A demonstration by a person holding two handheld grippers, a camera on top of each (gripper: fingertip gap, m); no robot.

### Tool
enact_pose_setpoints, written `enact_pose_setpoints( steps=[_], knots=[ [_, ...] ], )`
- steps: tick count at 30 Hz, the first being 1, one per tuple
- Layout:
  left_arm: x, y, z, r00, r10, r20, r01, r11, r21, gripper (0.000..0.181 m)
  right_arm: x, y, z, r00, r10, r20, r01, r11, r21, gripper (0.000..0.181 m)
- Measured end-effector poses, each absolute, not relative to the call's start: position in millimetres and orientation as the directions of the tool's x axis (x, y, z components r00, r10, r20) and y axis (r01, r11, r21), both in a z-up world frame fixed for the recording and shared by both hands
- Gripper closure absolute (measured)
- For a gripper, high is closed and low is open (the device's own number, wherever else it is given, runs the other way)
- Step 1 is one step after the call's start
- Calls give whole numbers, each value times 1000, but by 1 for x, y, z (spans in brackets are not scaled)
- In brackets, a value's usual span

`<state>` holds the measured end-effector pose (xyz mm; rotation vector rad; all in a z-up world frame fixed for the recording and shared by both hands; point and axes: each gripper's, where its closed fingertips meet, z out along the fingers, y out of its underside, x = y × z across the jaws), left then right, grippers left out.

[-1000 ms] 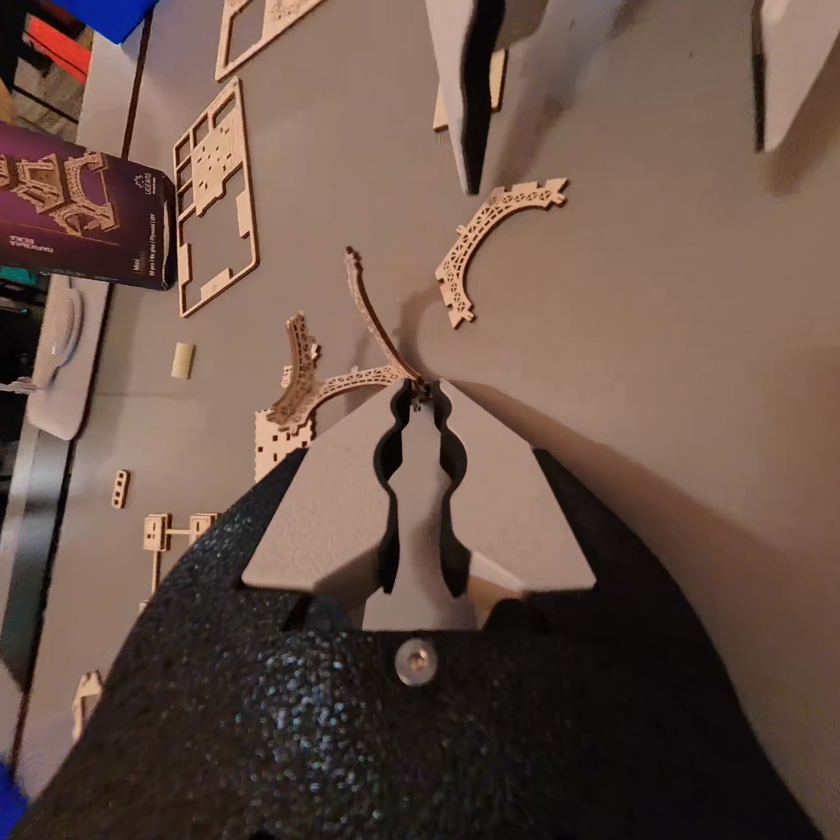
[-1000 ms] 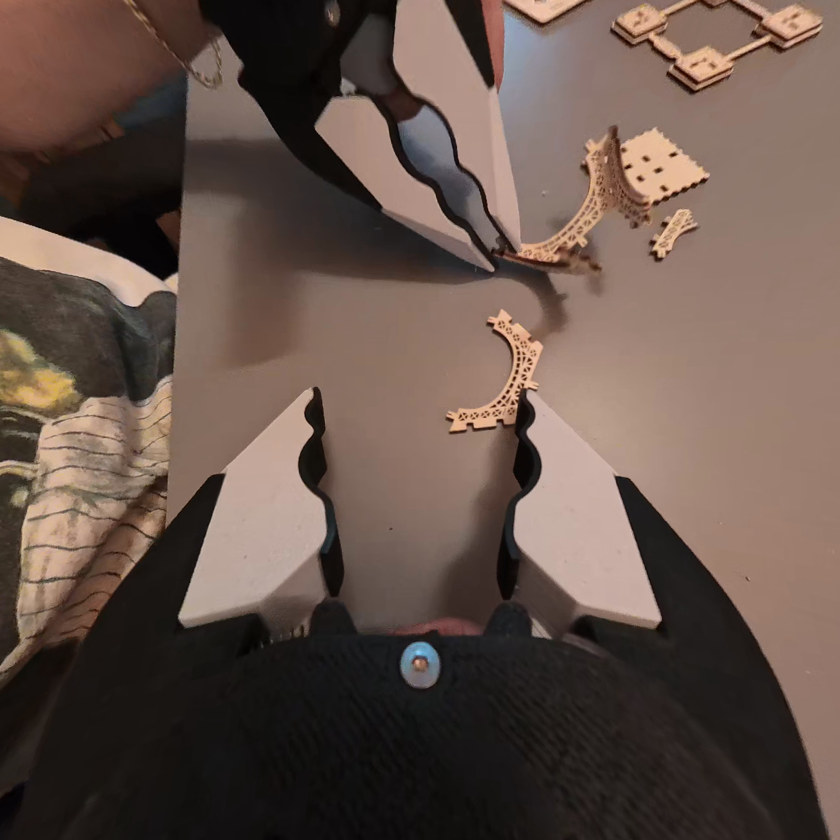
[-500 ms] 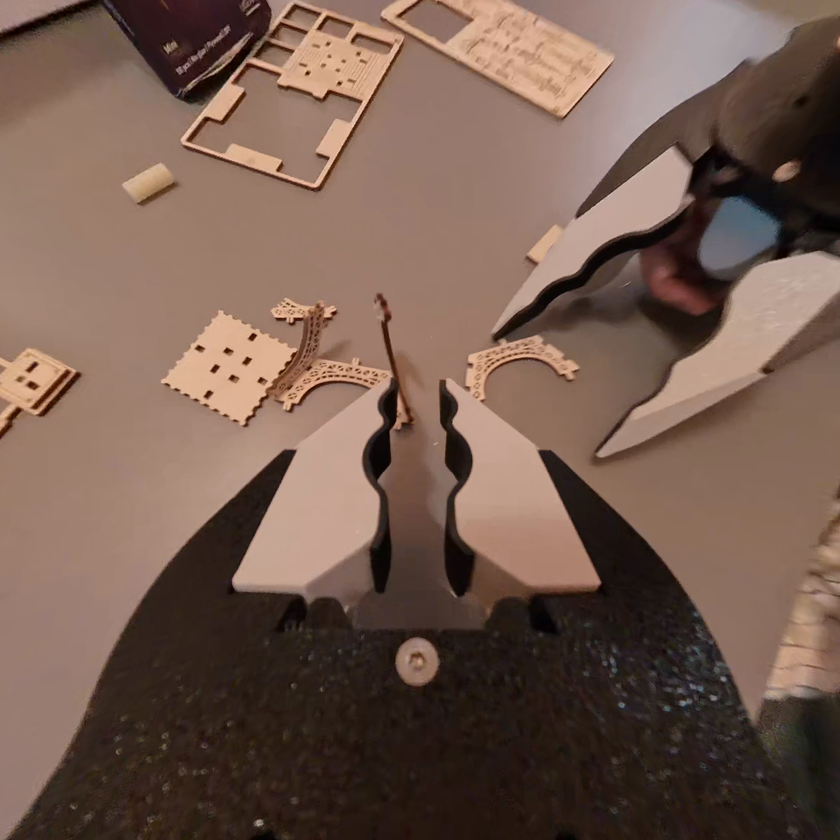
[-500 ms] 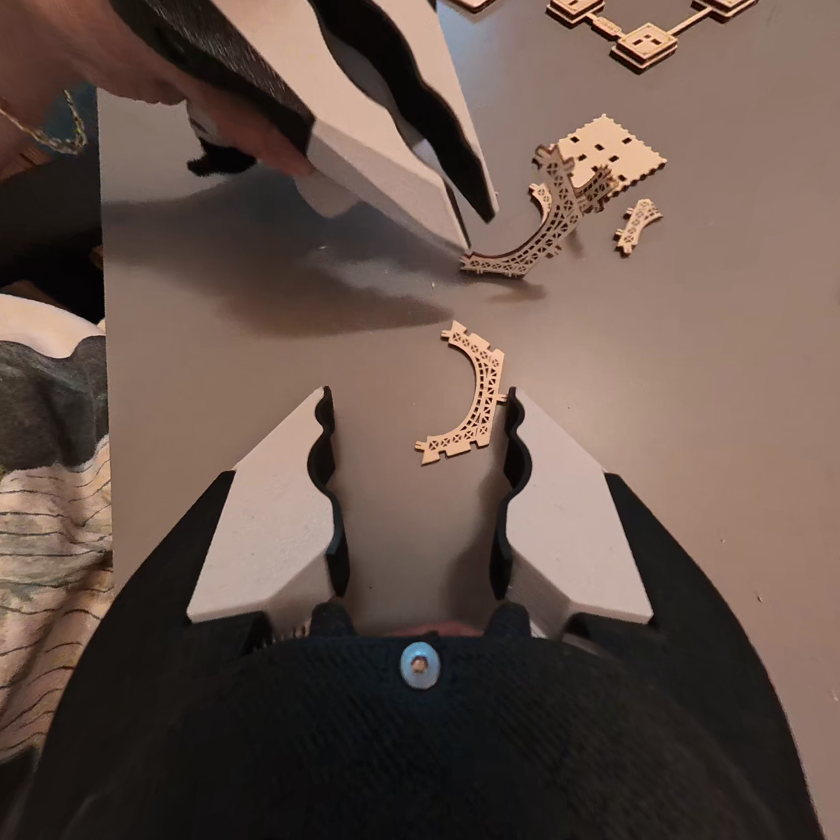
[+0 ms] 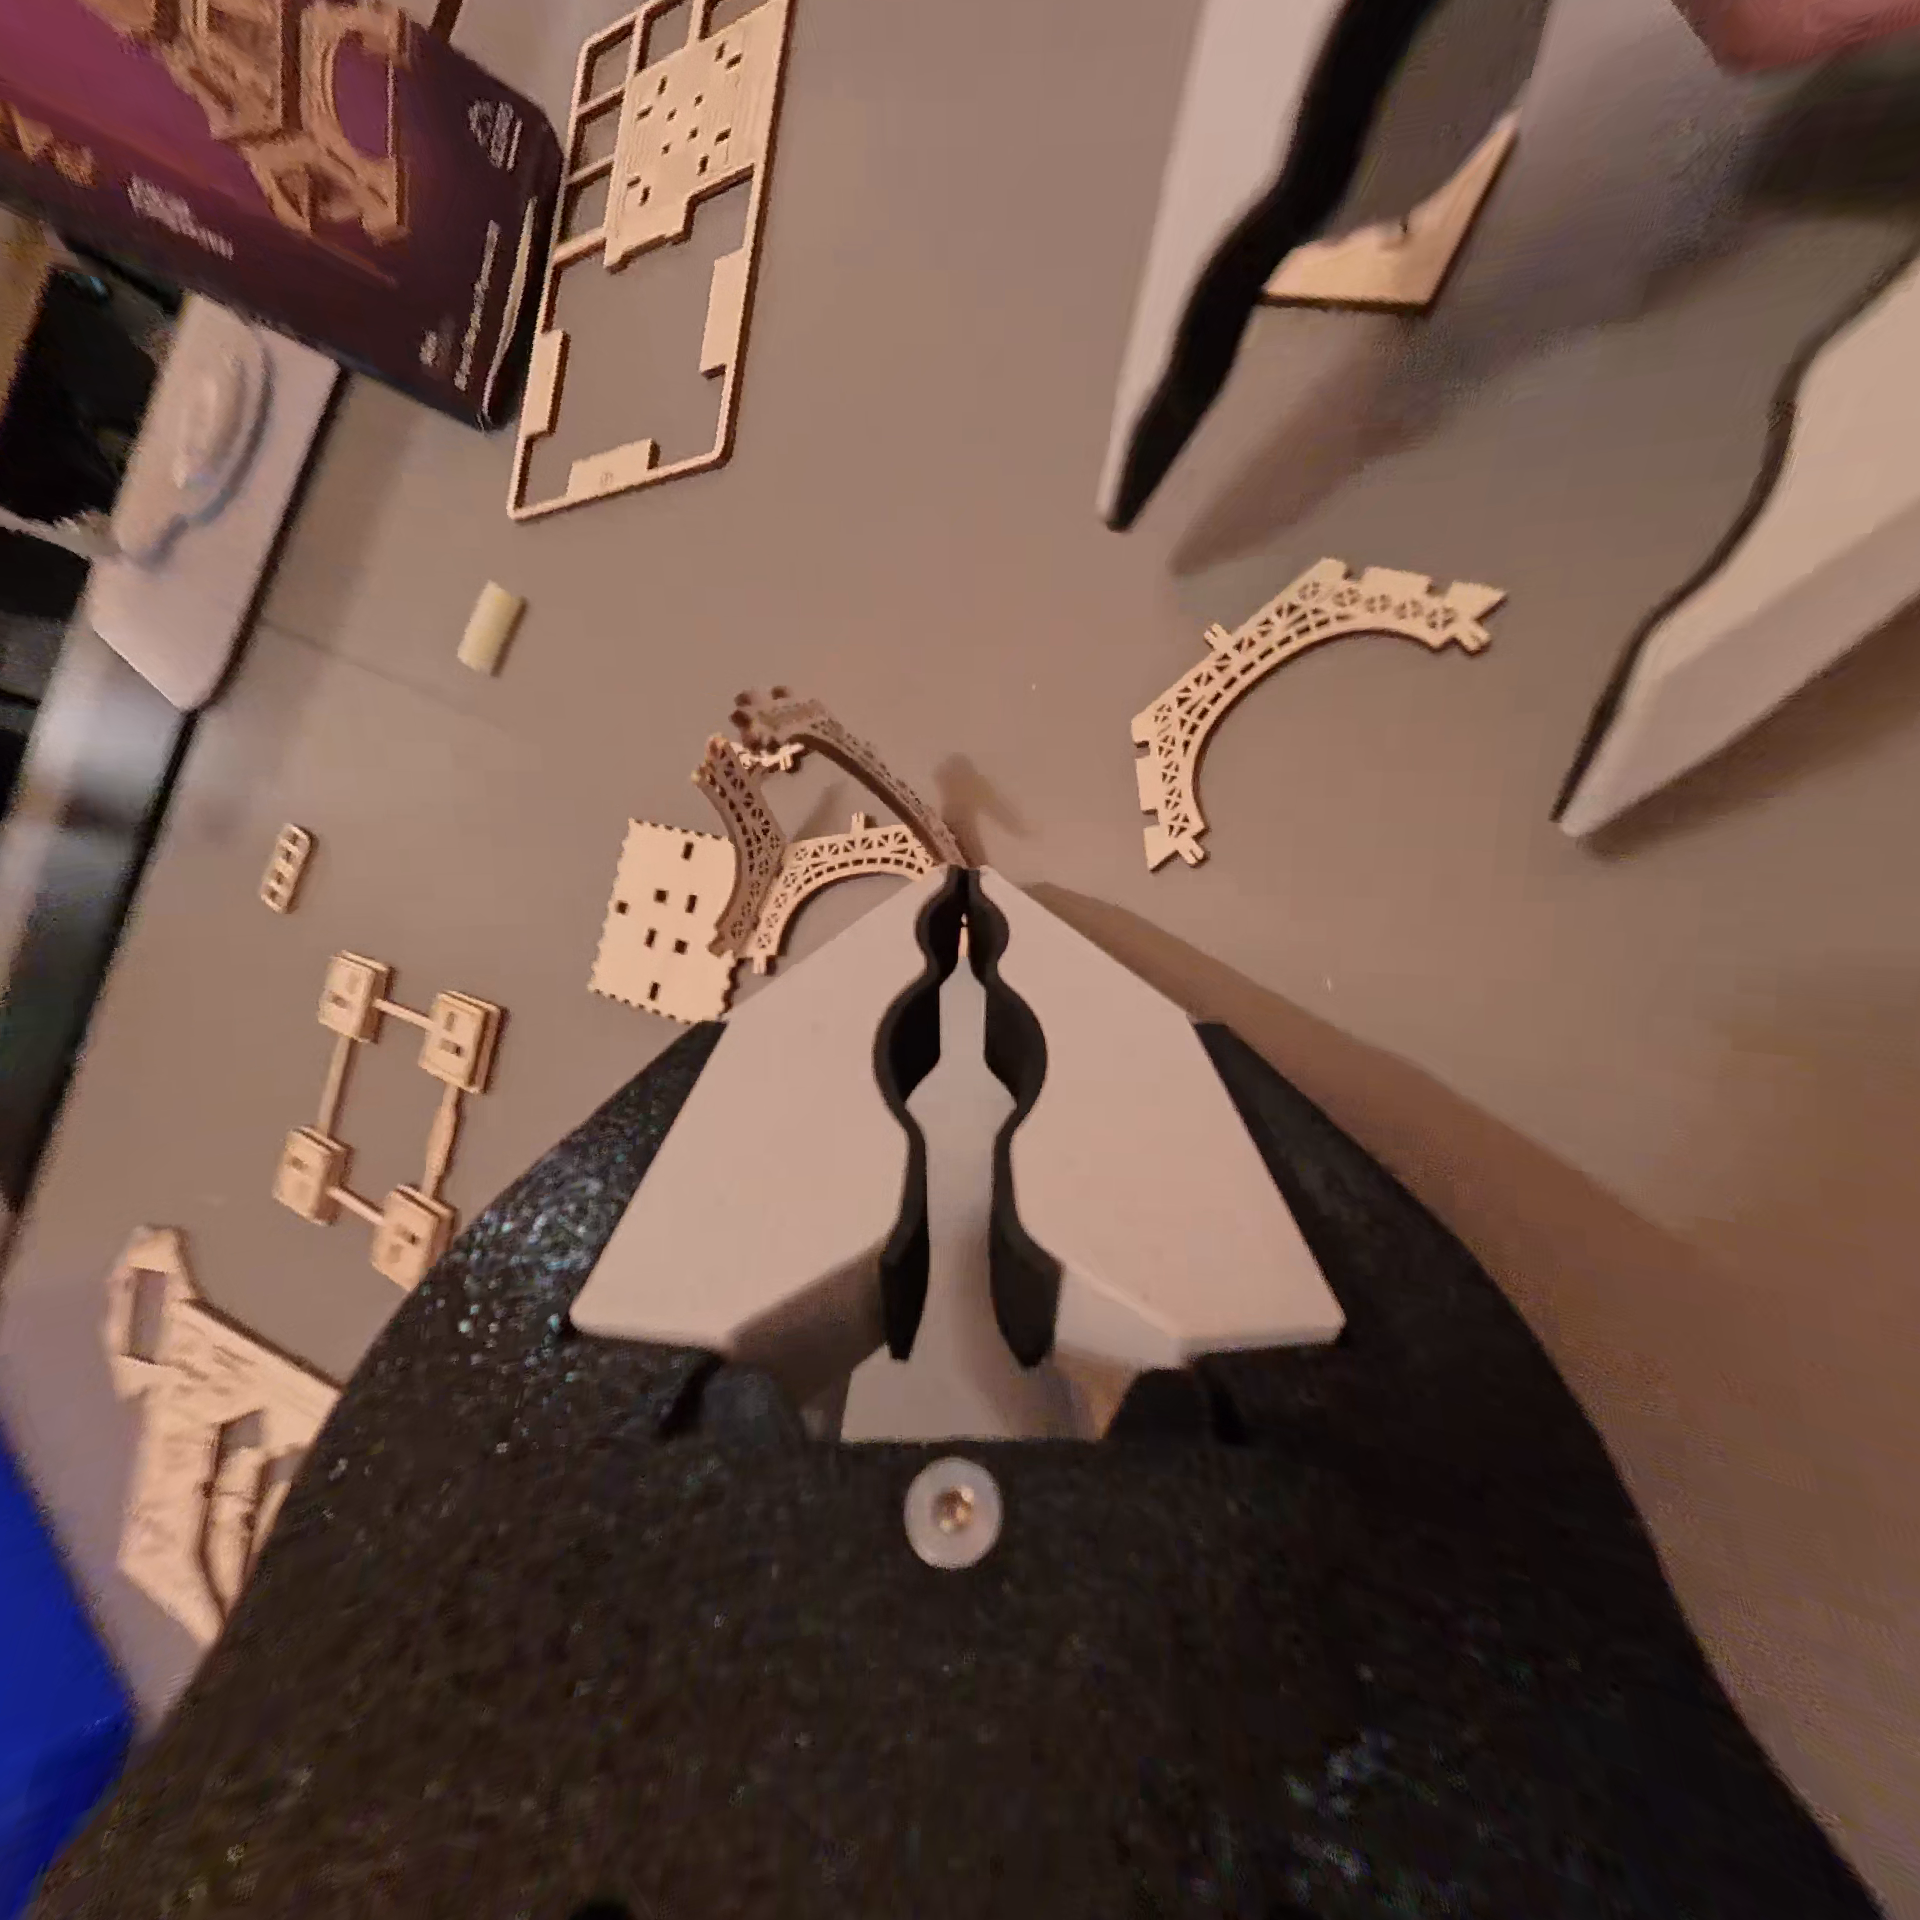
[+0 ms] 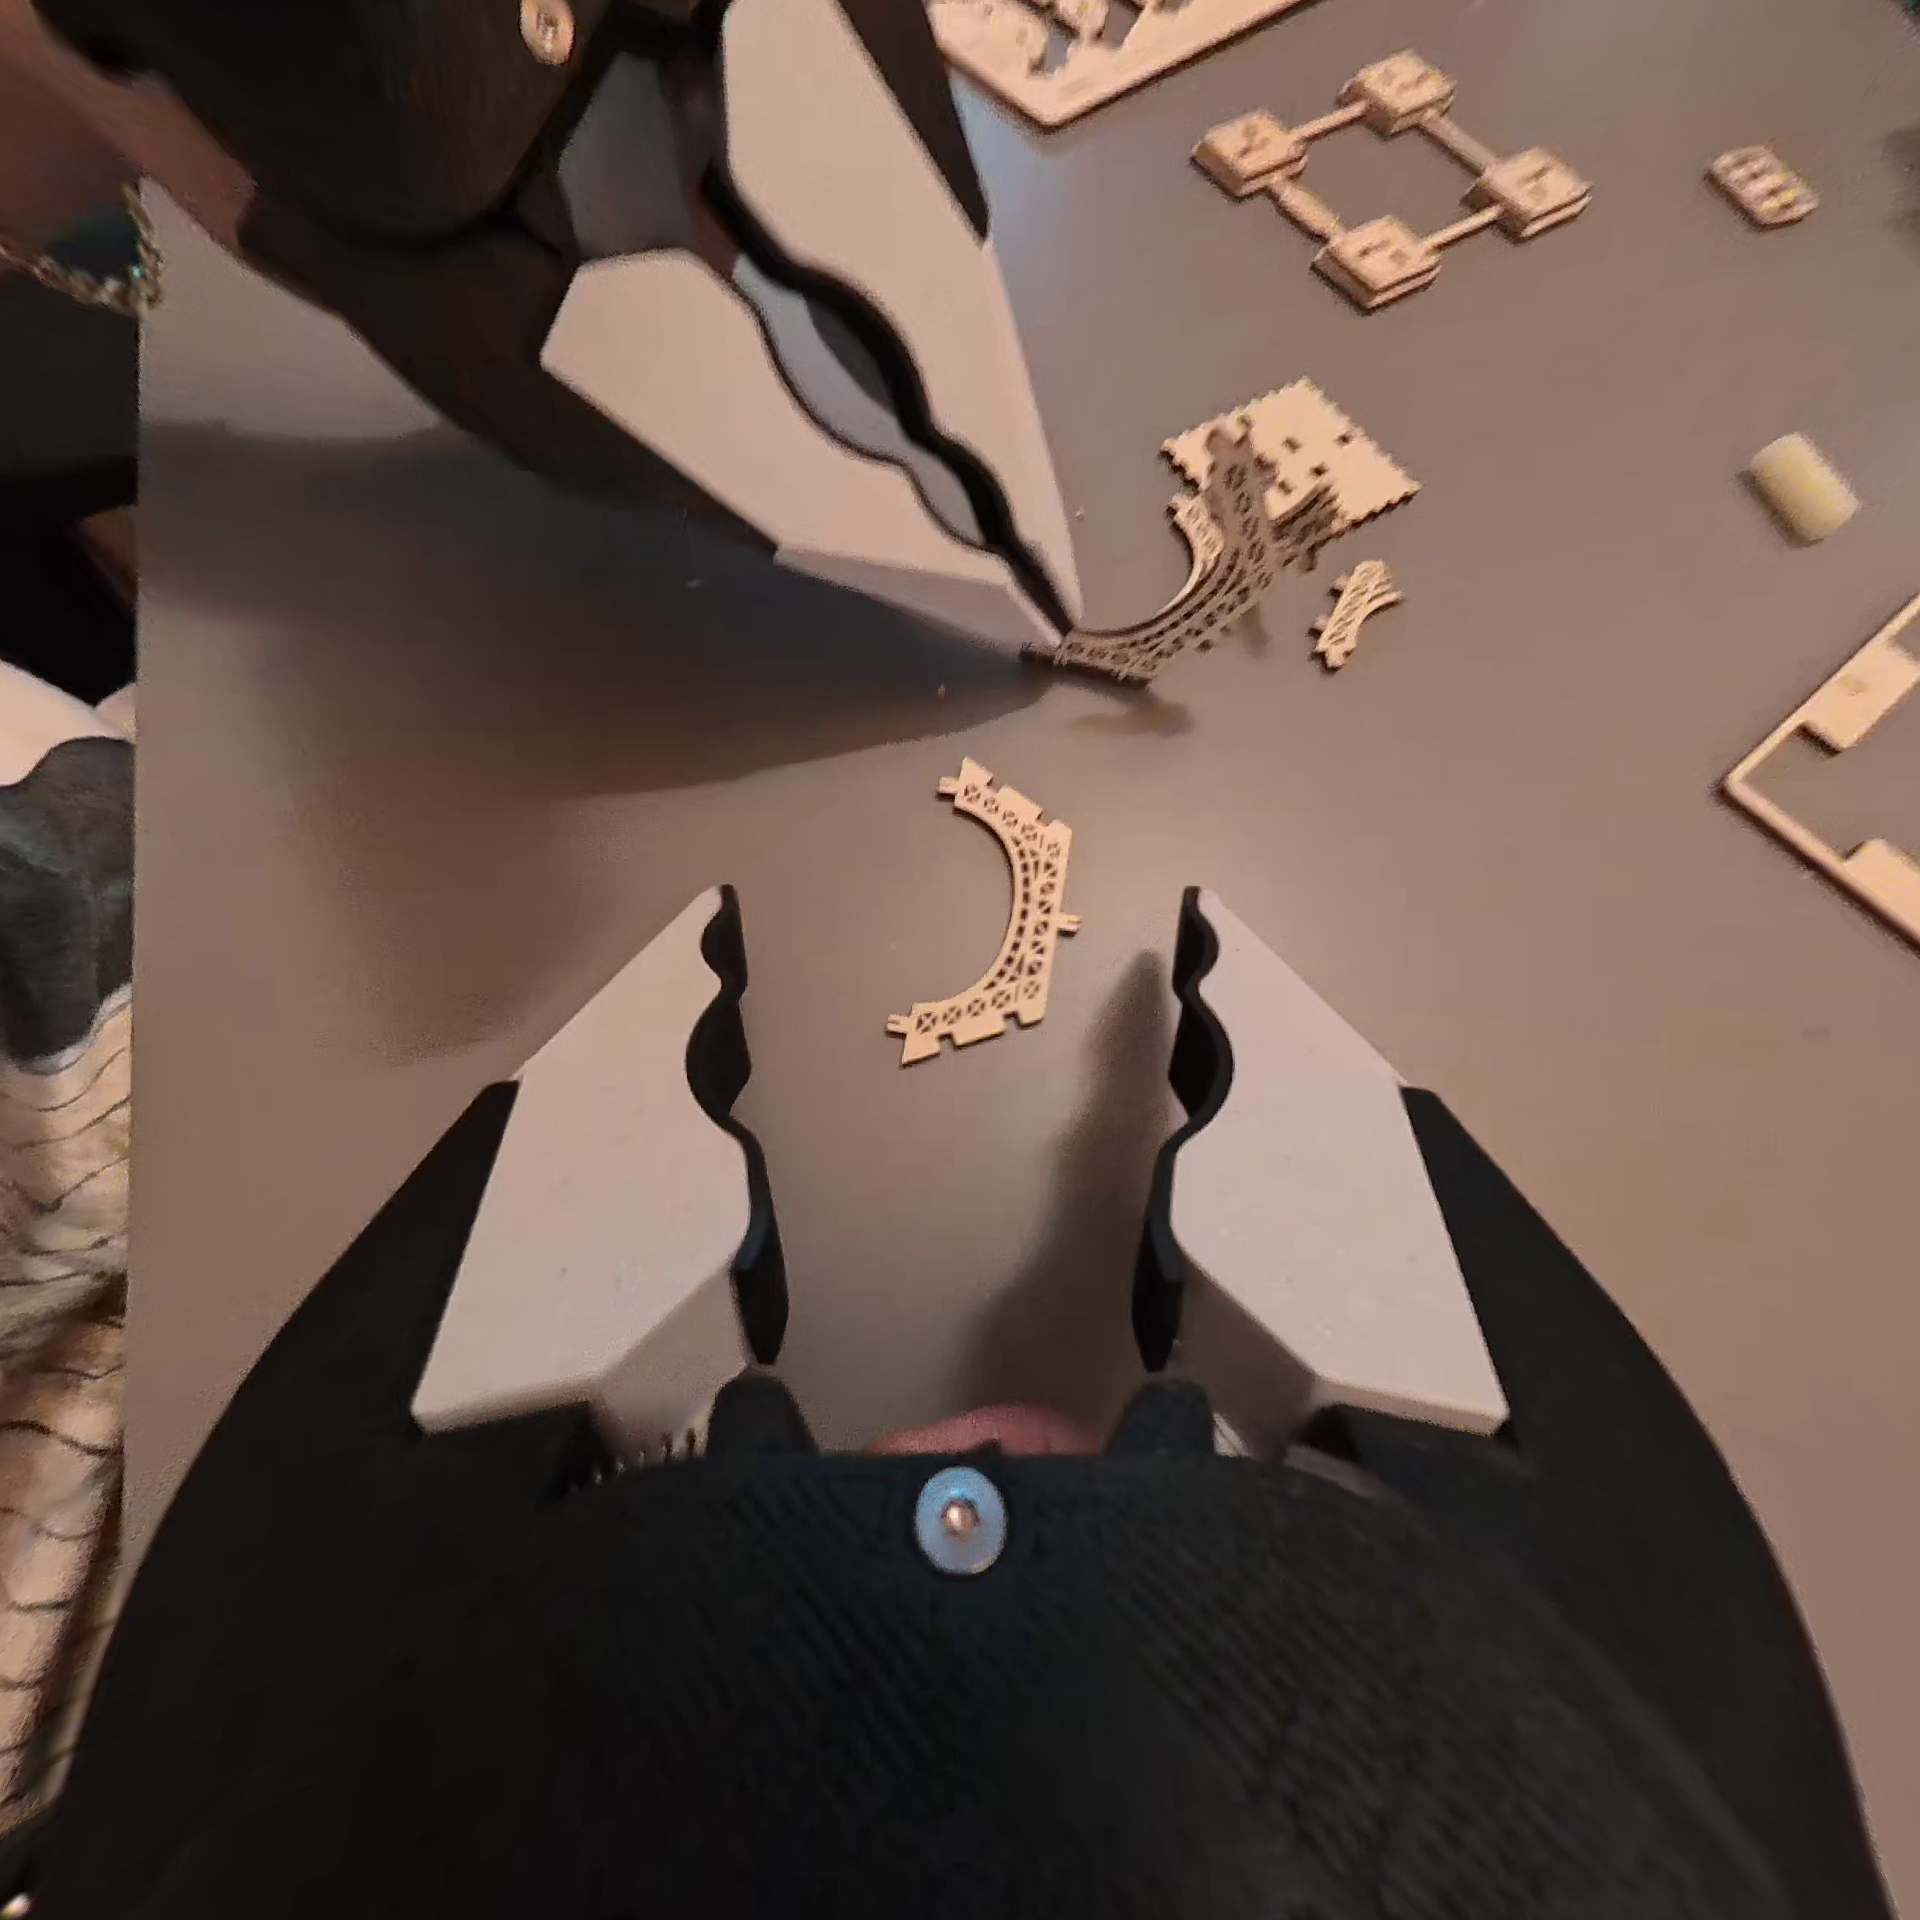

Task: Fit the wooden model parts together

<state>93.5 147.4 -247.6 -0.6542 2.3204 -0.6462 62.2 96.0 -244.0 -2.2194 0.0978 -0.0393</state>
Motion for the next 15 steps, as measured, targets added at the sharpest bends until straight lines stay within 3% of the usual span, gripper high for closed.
enact_pose_setpoints(
  steps=[3,8,11,15],
  knots=[
    [97,152,-245,-637,-610,-472,-298,759,-579,178,63,102,-235,997,-79,5,-40,-560,-828,99],
    [95,143,-246,-615,-777,-137,-484,509,-712,168,72,107,-230,996,-25,91,60,-569,-820,100],
    [99,149,-255,-574,-816,-67,-553,446,-704,171,89,115,-214,993,-7,122,99,-542,-834,121],
    [98,146,-258,-599,-794,-109,-508,481,-714,181,102,128,-202,977,105,187,214,-513,-831,145]
  ],
)
